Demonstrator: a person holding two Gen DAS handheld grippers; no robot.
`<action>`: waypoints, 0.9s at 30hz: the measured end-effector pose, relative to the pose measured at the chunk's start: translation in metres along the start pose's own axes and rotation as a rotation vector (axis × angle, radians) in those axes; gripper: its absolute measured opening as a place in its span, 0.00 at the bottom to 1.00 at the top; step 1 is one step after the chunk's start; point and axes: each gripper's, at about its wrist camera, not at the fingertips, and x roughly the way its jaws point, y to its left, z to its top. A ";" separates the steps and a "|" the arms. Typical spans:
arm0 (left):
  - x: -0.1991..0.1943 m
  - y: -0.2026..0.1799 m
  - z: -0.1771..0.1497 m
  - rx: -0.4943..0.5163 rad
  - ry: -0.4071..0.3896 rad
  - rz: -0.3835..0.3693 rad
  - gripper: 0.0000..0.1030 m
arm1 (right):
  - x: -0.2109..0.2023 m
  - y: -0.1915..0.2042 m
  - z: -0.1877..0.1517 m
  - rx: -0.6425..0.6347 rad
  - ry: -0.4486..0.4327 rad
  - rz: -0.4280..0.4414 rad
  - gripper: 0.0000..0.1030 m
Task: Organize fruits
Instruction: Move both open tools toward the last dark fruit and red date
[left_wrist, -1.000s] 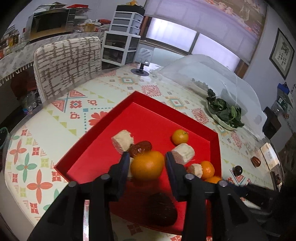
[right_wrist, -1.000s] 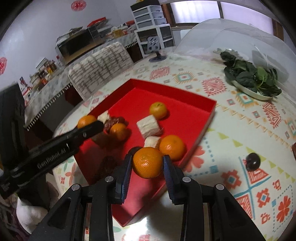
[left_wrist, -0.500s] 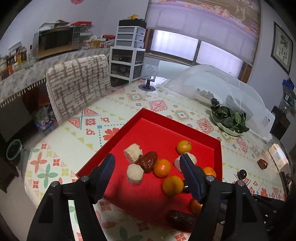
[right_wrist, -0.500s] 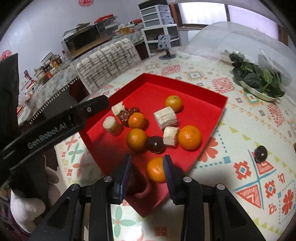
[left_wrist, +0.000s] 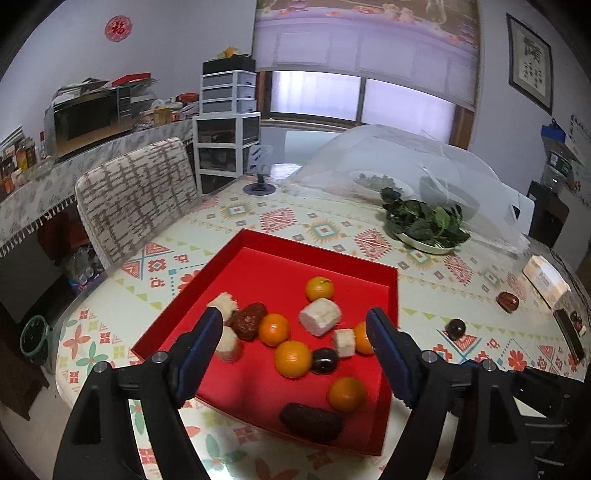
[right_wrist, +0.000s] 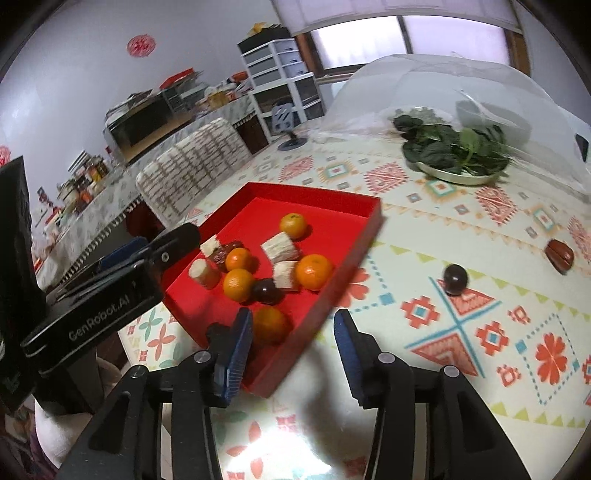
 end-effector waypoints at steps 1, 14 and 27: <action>-0.001 -0.003 -0.001 0.005 0.000 -0.003 0.77 | -0.002 -0.004 -0.001 0.010 -0.002 -0.003 0.49; -0.005 -0.036 -0.003 0.065 0.006 -0.019 0.79 | -0.023 -0.048 -0.015 0.118 -0.025 -0.014 0.50; -0.001 -0.056 -0.006 0.098 0.025 -0.025 0.81 | -0.026 -0.063 -0.021 0.148 -0.027 -0.003 0.51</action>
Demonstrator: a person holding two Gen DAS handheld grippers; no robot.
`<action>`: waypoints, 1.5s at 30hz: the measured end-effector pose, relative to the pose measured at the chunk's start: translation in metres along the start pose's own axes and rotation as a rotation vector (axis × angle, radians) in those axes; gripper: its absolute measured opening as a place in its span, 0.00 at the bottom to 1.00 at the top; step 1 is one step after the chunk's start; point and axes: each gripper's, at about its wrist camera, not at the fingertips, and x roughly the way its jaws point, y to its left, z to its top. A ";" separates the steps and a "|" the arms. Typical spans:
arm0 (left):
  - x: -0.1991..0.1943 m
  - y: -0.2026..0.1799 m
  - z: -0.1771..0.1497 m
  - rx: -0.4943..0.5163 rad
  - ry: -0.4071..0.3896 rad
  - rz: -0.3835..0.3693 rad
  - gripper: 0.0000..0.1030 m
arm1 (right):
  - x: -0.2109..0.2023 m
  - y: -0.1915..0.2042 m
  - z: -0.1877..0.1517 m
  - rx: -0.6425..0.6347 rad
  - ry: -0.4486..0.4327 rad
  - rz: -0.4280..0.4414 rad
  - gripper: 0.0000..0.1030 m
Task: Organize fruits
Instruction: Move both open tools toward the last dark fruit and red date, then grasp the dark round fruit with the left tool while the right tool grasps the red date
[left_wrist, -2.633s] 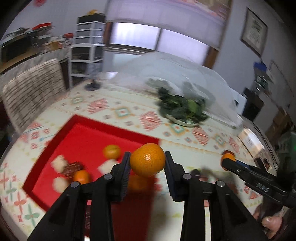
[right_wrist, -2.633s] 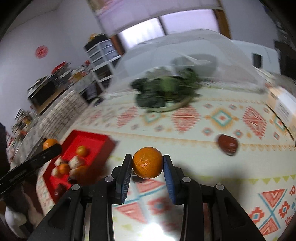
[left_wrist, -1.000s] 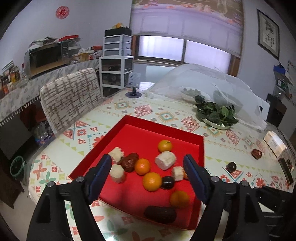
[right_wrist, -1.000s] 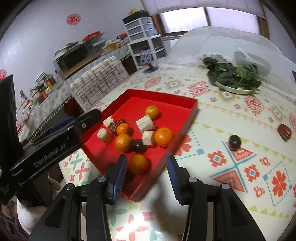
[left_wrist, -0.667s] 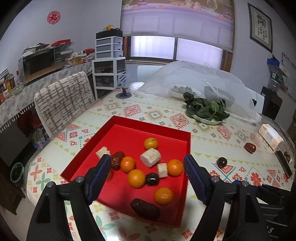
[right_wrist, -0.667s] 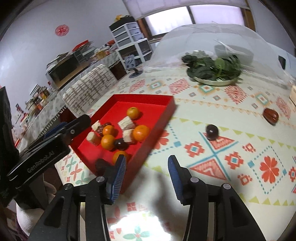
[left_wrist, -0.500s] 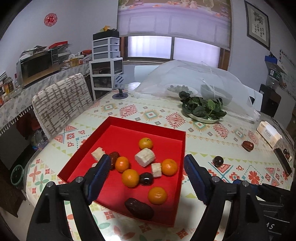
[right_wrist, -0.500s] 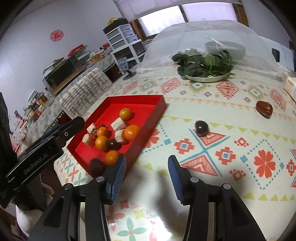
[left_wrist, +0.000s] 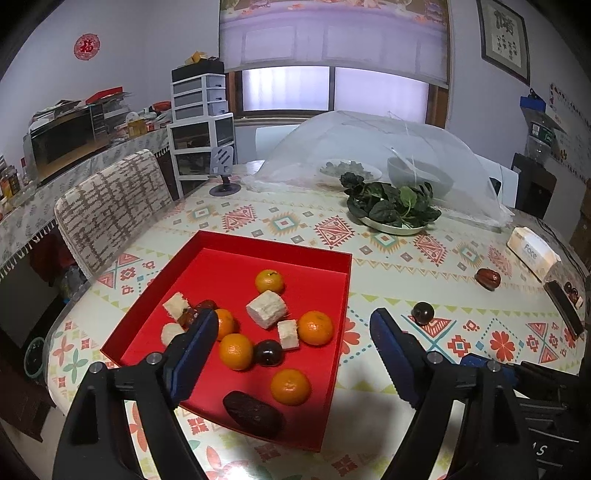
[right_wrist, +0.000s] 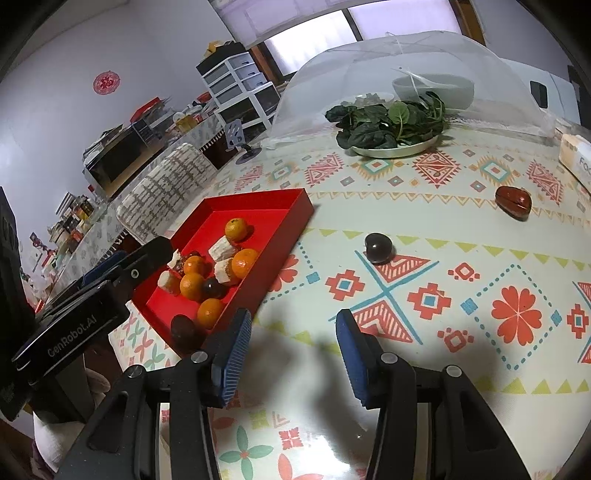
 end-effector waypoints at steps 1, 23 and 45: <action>0.001 -0.001 0.000 0.002 0.002 -0.001 0.81 | 0.000 -0.001 0.000 0.003 0.001 0.001 0.51; 0.012 -0.006 -0.001 -0.010 0.036 -0.033 0.81 | -0.025 -0.045 0.001 0.047 -0.028 -0.079 0.51; 0.084 -0.106 0.000 0.104 0.205 -0.257 0.81 | -0.004 -0.172 0.095 -0.001 -0.040 -0.388 0.51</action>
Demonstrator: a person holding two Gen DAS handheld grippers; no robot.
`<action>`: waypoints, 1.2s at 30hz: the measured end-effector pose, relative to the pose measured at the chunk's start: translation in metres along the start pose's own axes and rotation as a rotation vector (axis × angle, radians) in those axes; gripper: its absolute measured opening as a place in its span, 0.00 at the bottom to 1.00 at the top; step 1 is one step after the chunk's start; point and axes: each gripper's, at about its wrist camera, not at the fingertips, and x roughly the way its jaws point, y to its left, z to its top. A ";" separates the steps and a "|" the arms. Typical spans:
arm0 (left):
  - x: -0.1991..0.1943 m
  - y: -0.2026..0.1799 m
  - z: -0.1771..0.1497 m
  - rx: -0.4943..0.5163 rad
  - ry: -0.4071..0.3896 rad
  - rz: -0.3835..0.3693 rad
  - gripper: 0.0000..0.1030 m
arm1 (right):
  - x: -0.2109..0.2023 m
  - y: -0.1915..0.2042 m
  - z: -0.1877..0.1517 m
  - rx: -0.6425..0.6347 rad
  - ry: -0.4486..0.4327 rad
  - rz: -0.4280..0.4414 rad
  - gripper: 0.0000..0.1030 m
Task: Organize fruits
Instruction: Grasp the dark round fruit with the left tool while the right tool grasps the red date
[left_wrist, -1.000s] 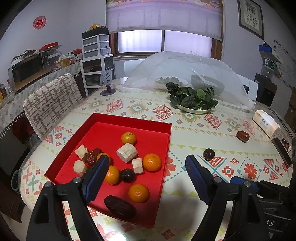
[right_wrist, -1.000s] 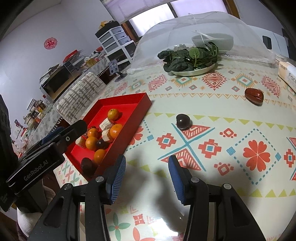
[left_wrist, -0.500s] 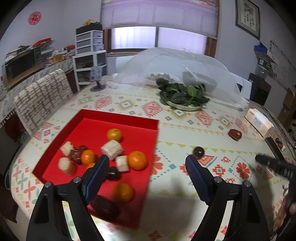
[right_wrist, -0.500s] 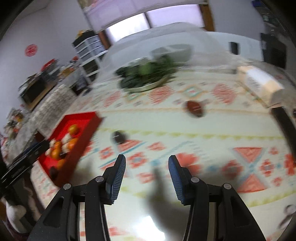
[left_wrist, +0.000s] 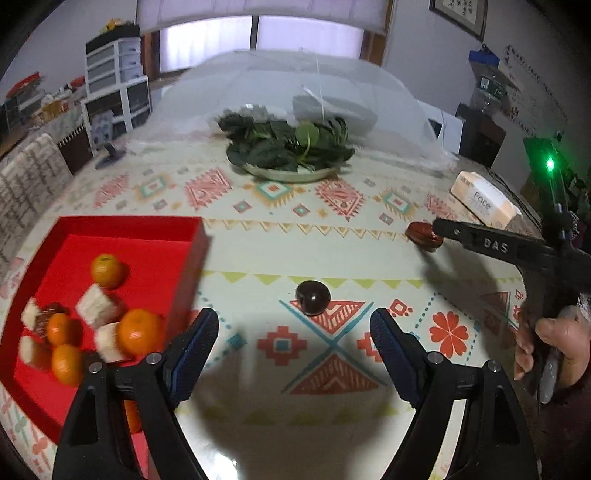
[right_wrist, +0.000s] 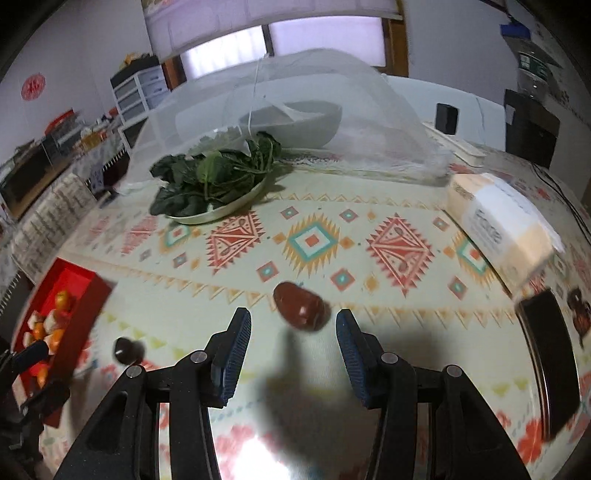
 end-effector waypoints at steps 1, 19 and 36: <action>0.004 0.000 0.001 -0.001 0.007 -0.001 0.81 | 0.006 -0.001 0.003 -0.006 0.006 -0.002 0.51; 0.065 -0.014 0.011 0.034 0.091 0.027 0.44 | 0.044 -0.005 0.003 -0.040 0.076 0.073 0.48; 0.003 0.001 0.005 -0.001 -0.008 -0.011 0.24 | 0.001 0.018 -0.007 -0.025 0.042 0.159 0.33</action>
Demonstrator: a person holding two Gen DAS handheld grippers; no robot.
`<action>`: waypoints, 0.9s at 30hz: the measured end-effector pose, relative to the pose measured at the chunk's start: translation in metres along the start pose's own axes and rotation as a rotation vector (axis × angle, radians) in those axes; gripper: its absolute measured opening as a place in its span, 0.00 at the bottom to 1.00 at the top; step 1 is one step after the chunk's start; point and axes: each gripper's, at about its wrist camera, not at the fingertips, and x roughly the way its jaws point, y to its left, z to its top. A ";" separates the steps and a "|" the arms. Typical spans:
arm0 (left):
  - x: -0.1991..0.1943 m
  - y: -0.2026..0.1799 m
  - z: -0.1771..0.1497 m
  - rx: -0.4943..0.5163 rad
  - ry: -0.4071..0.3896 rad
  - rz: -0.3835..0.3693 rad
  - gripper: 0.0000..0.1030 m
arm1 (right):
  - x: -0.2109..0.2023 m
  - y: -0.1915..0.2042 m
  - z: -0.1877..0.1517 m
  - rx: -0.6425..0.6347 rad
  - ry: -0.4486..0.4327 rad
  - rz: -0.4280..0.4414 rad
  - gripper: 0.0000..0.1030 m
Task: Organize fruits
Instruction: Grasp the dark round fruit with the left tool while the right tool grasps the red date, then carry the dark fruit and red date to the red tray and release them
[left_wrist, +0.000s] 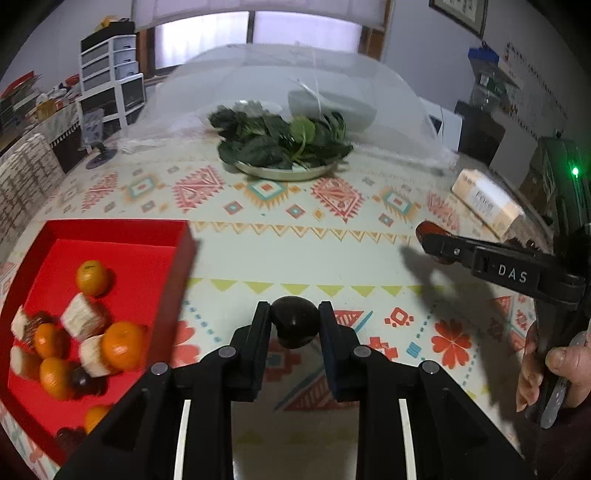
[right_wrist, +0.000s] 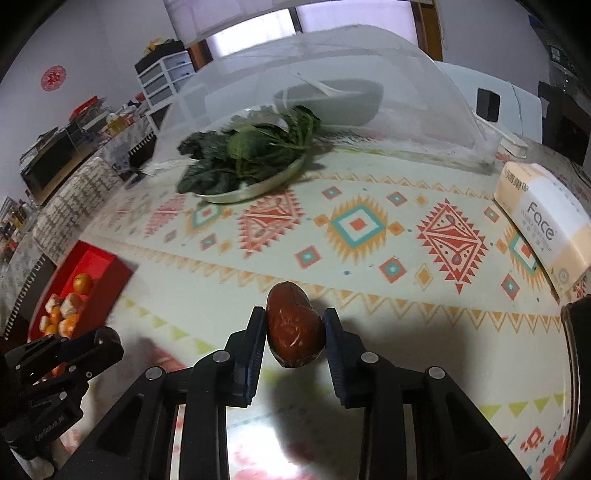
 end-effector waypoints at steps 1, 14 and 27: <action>-0.009 0.005 -0.001 -0.011 -0.014 -0.002 0.24 | -0.006 0.007 0.000 -0.005 -0.005 0.012 0.33; -0.088 0.119 -0.023 -0.233 -0.143 0.073 0.24 | -0.041 0.118 -0.001 -0.143 -0.046 0.102 0.33; -0.100 0.201 -0.062 -0.374 -0.144 0.110 0.24 | 0.005 0.230 -0.016 -0.284 0.049 0.171 0.33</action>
